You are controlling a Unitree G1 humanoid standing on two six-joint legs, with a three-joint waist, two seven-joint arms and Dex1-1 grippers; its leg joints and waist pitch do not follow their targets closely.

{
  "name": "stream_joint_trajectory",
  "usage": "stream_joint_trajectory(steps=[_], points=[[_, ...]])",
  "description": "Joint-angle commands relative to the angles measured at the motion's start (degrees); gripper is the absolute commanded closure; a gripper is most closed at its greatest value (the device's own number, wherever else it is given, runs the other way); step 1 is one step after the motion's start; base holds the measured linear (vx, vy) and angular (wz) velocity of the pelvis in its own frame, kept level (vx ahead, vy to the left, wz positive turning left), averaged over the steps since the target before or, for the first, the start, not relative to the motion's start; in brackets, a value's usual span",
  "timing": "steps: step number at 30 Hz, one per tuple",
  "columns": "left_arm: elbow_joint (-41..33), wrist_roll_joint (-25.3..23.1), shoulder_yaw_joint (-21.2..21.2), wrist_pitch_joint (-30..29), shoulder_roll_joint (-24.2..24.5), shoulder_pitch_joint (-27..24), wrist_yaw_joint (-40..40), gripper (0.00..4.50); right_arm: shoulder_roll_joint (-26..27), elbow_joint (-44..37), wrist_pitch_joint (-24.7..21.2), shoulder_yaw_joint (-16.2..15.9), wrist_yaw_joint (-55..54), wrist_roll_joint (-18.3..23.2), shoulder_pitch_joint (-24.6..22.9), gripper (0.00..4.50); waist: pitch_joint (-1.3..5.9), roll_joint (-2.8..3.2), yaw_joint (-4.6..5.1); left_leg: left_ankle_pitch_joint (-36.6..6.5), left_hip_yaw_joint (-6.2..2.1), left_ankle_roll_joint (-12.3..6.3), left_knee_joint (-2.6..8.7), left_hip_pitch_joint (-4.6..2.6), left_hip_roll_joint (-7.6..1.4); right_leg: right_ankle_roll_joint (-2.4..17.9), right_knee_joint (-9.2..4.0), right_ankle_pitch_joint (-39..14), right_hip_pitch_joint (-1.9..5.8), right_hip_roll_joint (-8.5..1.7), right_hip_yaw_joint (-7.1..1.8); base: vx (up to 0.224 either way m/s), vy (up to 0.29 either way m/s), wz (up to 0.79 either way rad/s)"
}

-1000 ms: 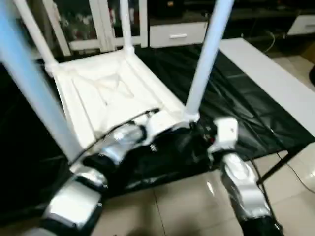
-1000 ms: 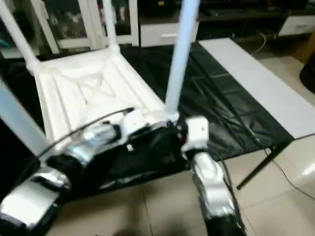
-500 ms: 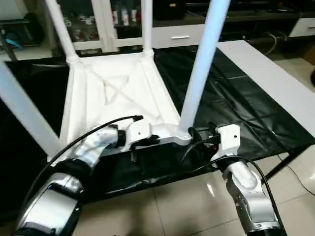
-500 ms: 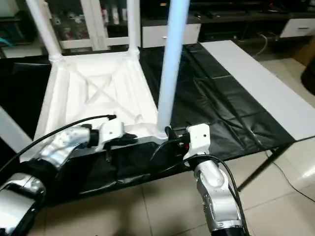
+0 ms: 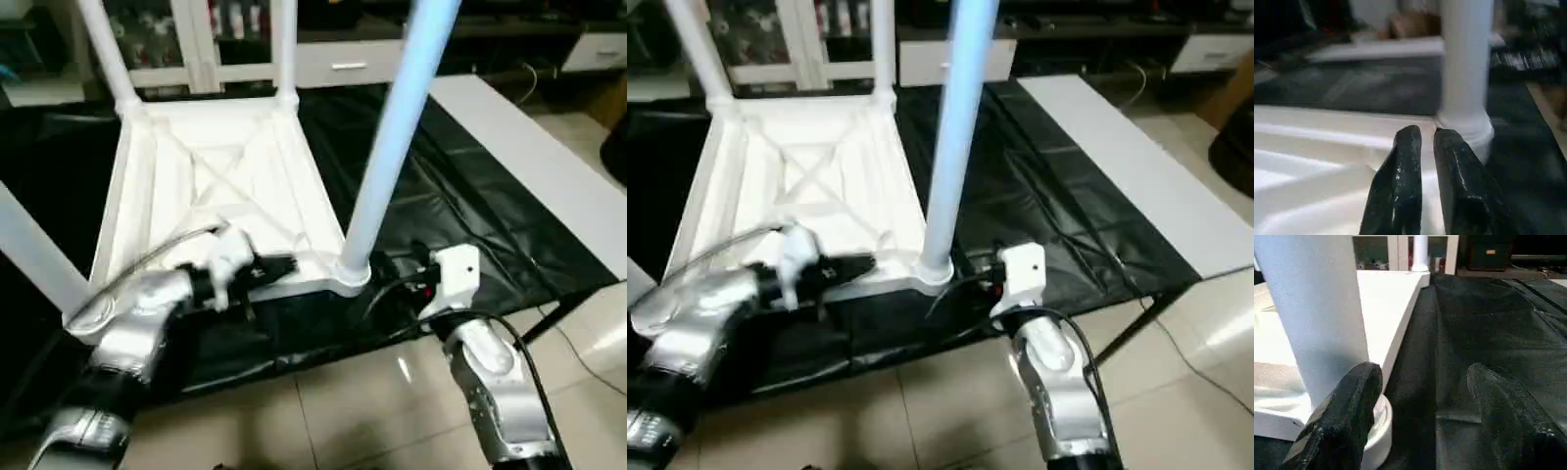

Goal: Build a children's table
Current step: Rotate leg to tighten

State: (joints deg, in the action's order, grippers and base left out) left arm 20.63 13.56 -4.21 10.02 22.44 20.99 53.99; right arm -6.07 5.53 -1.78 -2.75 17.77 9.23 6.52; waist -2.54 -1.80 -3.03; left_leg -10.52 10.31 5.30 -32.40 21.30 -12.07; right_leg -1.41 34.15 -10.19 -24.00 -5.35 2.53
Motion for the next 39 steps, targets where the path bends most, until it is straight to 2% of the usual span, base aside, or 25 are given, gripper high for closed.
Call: stream_joint_trajectory(steps=[1, 2, 3, 5, 6, 8, 9, 12, 14, 17, 20, 21, 22, 23, 24, 26, 27, 28, 29, 31, 33, 34, 37, 38, 39], points=[[-6.5, 1.6, 2.5, -1.5, -0.3, -3.6, -4.8, 3.48, -0.3, -1.7, 0.9, -0.1, 1.2, 0.9, -0.6, 1.37, 3.38, 0.37, -0.36, -8.8, 0.55, -3.73, 3.33, -0.74, -0.9, 14.1, -2.34, 0.2, 3.19, -1.52, -1.66, 0.0, 0.0, 0.0], [-6.5, 1.6, 2.5, -1.5, -0.3, -3.6, -4.8, 3.45, -0.3, -1.7, 0.9, -0.1, 1.2, 0.9, -0.6, 1.37, 3.15, 0.21, -0.38, -10.3, 0.49, -3.07, 3.52, -0.52, -1.02, 13.3, -2.6, -2.4, 3.33, -1.68, -1.71, 0.0, 0.0, 0.0], [-9.8, 1.2, 3.6, -2.6, -0.5, -5.8, -6.1, 3.28, -0.4, -1.9, 0.9, -0.1, 1.4, 0.9, -0.8, 1.37, 3.15, 0.13, -0.49, -11.2, 0.59, -2.73, 3.55, -0.78, -1.0, 12.8, -2.76, -4.0, 3.15, -1.57, -1.72, 0.0, 0.0, 0.0], [-16.2, 1.2, 5.2, -7.1, -0.1, -10.1, -7.5, 3.09, -0.7, -2.8, 1.2, -0.3, 2.1, 1.2, -1.5, 1.37, 2.9, -0.02, -0.58, -13.3, 0.5, -1.83, 3.84, -0.66, -1.1, 11.3, -3.16, -8.3, 3.06, -1.65, -1.8, 0.0, 0.0, 0.0], [-19.2, 1.5, 5.7, -9.2, 0.2, -12.1, -8.0, 3.09, -1.0, -3.5, 1.5, -0.4, 2.8, 1.4, -1.9, 1.37, 2.92, 0.13, -0.53, -13.8, 0.43, -1.37, 3.87, -0.75, -1.12, 10.7, -3.22, -9.4, 2.89, -1.58, -1.92, 0.0, 0.0, 0.0], [-22.2, 2.2, 6.3, -10.9, 0.0, -14.2, -9.9, 3.09, -1.7, -4.5, 2.4, -0.6, 4.3, 1.6, -2.7, 1.37, 2.83, -0.22, -0.83, -14.6, 0.42, -1.02, 3.92, -0.69, -1.19, 9.8, -3.28, -10.0, 2.83, -1.44, -1.93, 0.0, 0.0, 0.0], [-24.4, 2.9, 7.0, -11.9, -0.8, -16.1, -12.8, 3.09, -2.3, -5.4, 3.3, -0.6, 5.4, 1.9, -3.9, 1.37, 2.78, 0.09, -0.92, -15.5, 0.37, -0.77, 3.99, -0.79, -1.1, 9.4, -3.31, -10.8, 2.66, -1.33, -1.94, 0.0, 0.0, 0.0], [-27.4, -2.2, 10.6, -9.5, -5.2, -23.1, -24.3, 3.09, -4.2, -7.4, 6.6, -0.3, 8.0, 2.3, -8.3, 1.37, 2.57, -0.13, -1.24, -18.0, 0.28, -0.7, 4.02, -0.66, -1.3, 8.2, -3.87, -11.4, 2.64, -1.24, -1.99, 0.0, 0.0, 0.0], [-28.7, -5.2, 12.4, -10.3, -7.6, -26.4, -29.6, 3.09, -4.4, -8.4, 7.1, -0.2, 8.5, 2.5, -10.3, 1.37, 2.68, -0.65, -1.47, -18.2, 0.27, -1.08, 3.92, -0.56, -1.16, 7.0, -4.06, -12.7, 2.64, -1.13, -2.02, 0.0, 0.0, 0.0], [-30.4, -7.4, 14.3, -11.0, -10.3, -29.4, -34.7, 3.09, -4.3, -10.2, 6.5, -0.9, 8.6, 2.4, -12.0, 1.37, 2.53, -0.84, -1.78, -19.7, -0.07, -0.89, 4.18, -0.43, -1.19, 5.4, -4.5, -16.3, 2.49, -1.17, -1.98, 0.0, 0.0, 0.0], [-32.2, -8.8, 15.6, -11.8, -13.0, -32.7, -39.5, 3.09, -4.0, -11.8, 5.9, -2.6, 8.9, 2.3, -13.0, 1.37, 2.2, -1.47, -2.17, -22.2, -0.36, -0.58, 4.34, -0.35, -1.09, 3.6, -4.92, -19.4, 2.14, -1.12, -1.96, 0.0, 0.0, 0.0], [-33.1, -9.2, 15.6, -9.7, -13.3, -33.9, -39.8, 3.09, -3.9, -11.7, 6.2, -2.8, 8.8, 2.1, -13.0, 1.37, 2.23, -1.79, -2.24, -22.7, -0.37, -0.59, 4.3, -0.49, -1.04, 3.2, -5.08, -20.5, 2.01, -1.1, -1.94, 0.0, 0.0, 0.0], [-33.7, -9.5, 15.6, -8.1, -13.4, -34.6, -39.9, 3.09, -3.9, -11.6, 6.4, -2.8, 8.7, 2.0, -13.0, 1.37, 2.34, -1.67, -2.44, -23.0, -0.52, -0.55, 4.26, -0.66, -1.09, 2.9, -5.14, -20.2, 1.86, -1.1, -2.02, 0.0, 0.0, 0.0], [-35.2, -8.9, 16.4, -6.3, -14.9, -36.2, -41.2, 2.92, -3.3, -11.2, 6.5, -2.3, 8.6, 3.0, -12.9, 1.19, 2.28, -1.96, -2.4, -23.2, -0.56, -0.5, 4.34, -0.45, -1.08, 2.7, -5.12, -20.2, 1.96, -1.09, -1.99, 0.0, 0.0, 0.0], [-36.8, -8.6, 17.1, -4.4, -16.6, -37.7, -42.5, 2.82, -2.9, -10.7, 6.7, -1.9, 8.2, 3.2, -12.7, 1.09, 2.3, -1.87, -2.44, -24.1, -0.74, -0.1, 4.49, -0.4, -1.16, 2.8, -5.09, -20.2, 1.98, -1.13, -1.9, 0.0, 0.0, 0.0], [-39.6, -9.7, 17.5, -2.0, -19.0, -40.3, -45.1, 2.76, -2.2, -10.1, 7.0, -1.3, 8.2, 3.9, -12.2, 1.02, 2.27, -2.5, -2.37, -25.3, -0.79, -0.05, 4.5, -0.26, -1.27, 2.8, -5.12, -20.1, 2.05, -1.1, -1.83, 0.0, 0.0, 0.0], [-40.2, -10.6, 17.3, -1.5, -19.3, -40.8, -45.8, 2.7, -2.1, -10.1, 7.1, -1.4, 8.3, 4.0, -12.1, 0.97, 2.29, -2.58, -2.45, -26.4, -0.86, -0.02, 4.47, -0.37, -1.19, 2.2, -5.29, -21.1, 1.91, -1.08, -1.81, 0.0, 0.0, 0.0], [-41.2, -11.5, 17.5, -1.0, -20.0, -41.5, -47.1, 2.57, -1.8, -10.0, 7.4, -1.2, 7.9, 4.1, -12.0, 0.76, 2.36, -2.98, -2.47, -26.8, -0.82, -0.21, 4.32, -0.55, -1.14, 1.6, -5.37, -21.1, 1.75, -0.91, -1.83, 0.0, 0.0, 0.0], [-41.7, -12.1, 17.6, -0.6, -20.5, -42.0, -47.9, 2.57, -1.6, -10.0, 7.6, -1.1, 7.6, 4.1, -12.0, 0.76, 2.28, -2.62, -2.56, -27.0, -0.93, -0.09, 4.42, -0.6, -1.17, 1.5, -5.28, -21.1, 1.66, -0.96, -1.87, 0.0, 0.0, 0.0], [-43.0, -13.8, 19.6, -1.0, -21.0, -43.3, -51.3, 2.28, -1.0, -9.8, 9.5, -0.7, 5.8, 3.1, -11.2, 0.48, 2.25, -3.07, -2.72, -27.0, -0.98, 0.09, 4.38, -0.37, -1.06, 0.9, -5.3, -21.5, 1.73, -0.97, -1.8, 0.0, 0.0, 0.0], [-43.4, -13.8, 20.7, -1.2, -20.8, -43.3, -51.9, 2.18, -0.6, -9.6, 10.3, -0.5, 4.8, 2.6, -10.6, 0.33, 2.21, -2.97, -2.7, -27.3, -1.06, 0.3, 4.47, -0.35, -0.97, 0.4, -5.43, -22.4, 1.69, -0.99, -1.74, 0.0, 0.0, 0.0], [-43.5, -13.6, 20.9, -1.4, -20.6, -43.3, -51.8, 2.06, -0.5, -9.6, 10.4, -0.4, 4.6, 2.6, -10.4, 0.22, 2.3, -3.08, -2.64, -28.2, -1.18, 0.58, 4.35, -0.63, -0.86, -0.2, -5.56, -23.7, 1.51, -0.93, -1.67, 0.0, 0.0, 0.0], [-43.4, -14.0, 21.4, -2.6, -18.3, -41.3, -50.4, 1.88, 0.4, -9.5, 10.8, 0.2, 4.9, 3.2, -9.6, 0.13, 2.27, -3.06, -2.78, -29.5, -1.29, 0.66, 4.34, -0.93, -0.83, -0.2, -5.62, -24.0, 1.15, -0.78, -1.7, 0.0, 0.0, 0.0], [-43.5, -13.3, 21.8, -4.2, -17.2, -39.5, -50.0, 1.85, 0.6, -9.3, 10.8, 0.0, 5.1, 3.4, -9.4, 0.06, 2.2, -3.27, -2.68, -29.7, -1.39, 0.73, 4.48, -0.72, -0.84, 0.0, -5.49, -23.5, 1.34, -0.74, -1.65, 0.0, 0.0, 0.0], [-43.6, -12.8, 22.1, -5.3, -16.5, -38.4, -49.9, 1.63, 0.7, -9.2, 10.8, -0.1, 5.3, 3.5, -9.2, 0.0, 2.31, -3.12, -2.92, -30.0, -1.42, 1.07, 4.41, -1.01, -0.84, 0.2, -5.45, -23.5, 1.2, -0.79, -1.63, 0.0, 0.0, 0.0]])
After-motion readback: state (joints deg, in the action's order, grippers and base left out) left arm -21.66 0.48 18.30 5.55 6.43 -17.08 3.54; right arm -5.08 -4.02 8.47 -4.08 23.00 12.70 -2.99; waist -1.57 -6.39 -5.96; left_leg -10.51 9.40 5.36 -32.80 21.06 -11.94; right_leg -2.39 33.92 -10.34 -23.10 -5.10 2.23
